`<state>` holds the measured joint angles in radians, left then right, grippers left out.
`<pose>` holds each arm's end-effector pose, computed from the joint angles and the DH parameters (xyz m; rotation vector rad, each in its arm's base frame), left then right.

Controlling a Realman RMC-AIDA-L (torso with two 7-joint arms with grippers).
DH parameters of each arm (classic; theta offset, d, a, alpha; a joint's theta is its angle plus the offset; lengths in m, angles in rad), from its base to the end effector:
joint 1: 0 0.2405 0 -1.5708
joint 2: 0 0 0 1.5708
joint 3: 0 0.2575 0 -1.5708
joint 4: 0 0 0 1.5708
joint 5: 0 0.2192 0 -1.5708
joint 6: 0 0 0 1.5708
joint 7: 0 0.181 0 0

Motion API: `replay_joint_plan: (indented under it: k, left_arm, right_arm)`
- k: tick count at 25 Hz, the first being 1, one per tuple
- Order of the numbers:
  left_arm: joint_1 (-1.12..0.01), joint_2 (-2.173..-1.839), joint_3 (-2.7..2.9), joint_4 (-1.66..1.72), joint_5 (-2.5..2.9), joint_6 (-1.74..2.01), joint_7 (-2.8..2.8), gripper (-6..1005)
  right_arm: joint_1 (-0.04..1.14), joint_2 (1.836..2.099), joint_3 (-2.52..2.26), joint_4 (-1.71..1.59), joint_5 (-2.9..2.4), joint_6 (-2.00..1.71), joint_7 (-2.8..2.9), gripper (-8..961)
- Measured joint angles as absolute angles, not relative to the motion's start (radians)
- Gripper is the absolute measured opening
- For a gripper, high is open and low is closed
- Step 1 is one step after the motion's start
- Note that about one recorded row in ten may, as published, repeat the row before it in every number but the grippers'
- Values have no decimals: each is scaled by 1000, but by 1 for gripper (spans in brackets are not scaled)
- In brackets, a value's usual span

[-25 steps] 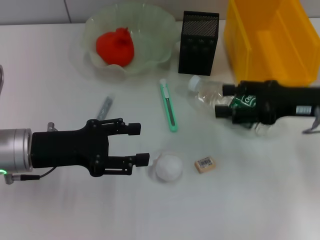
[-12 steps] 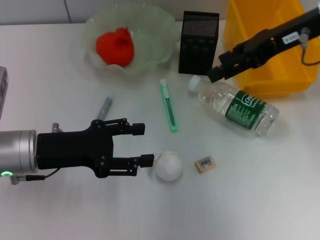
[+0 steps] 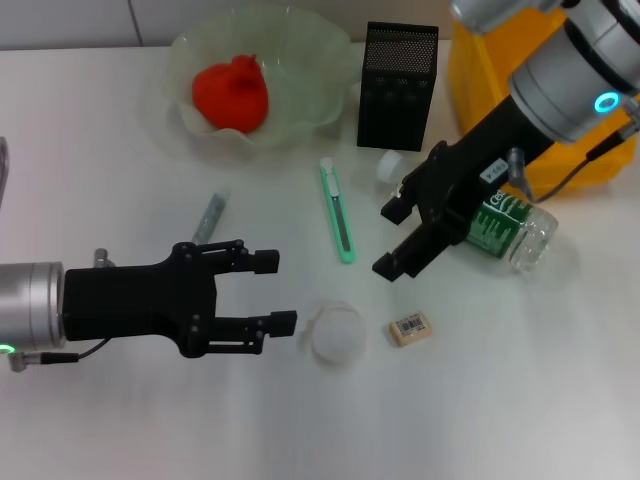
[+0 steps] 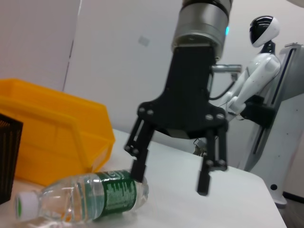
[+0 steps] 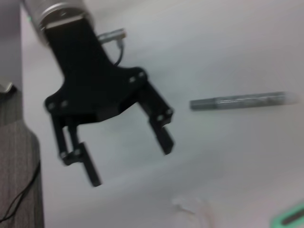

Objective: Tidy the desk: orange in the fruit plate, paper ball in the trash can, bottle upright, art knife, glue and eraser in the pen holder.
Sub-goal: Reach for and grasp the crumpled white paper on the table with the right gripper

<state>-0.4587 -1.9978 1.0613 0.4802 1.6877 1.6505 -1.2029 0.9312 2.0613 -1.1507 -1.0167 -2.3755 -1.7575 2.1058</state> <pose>-0.2539 0.2968 -0.0541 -2.9177 -0.5089 -0.8637 0.1165 0.3792 -0.0449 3.0367 -0.4662 0.3199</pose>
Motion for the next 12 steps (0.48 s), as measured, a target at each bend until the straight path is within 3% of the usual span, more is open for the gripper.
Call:
replay_joint_plan:
  k: [12]
  left_arm:
    - [-422, -1971, 1051, 480, 1689, 1655, -1206, 792]
  right_arm:
    - [837, 2077, -1146, -1048, -2323, -1763, 2006, 794]
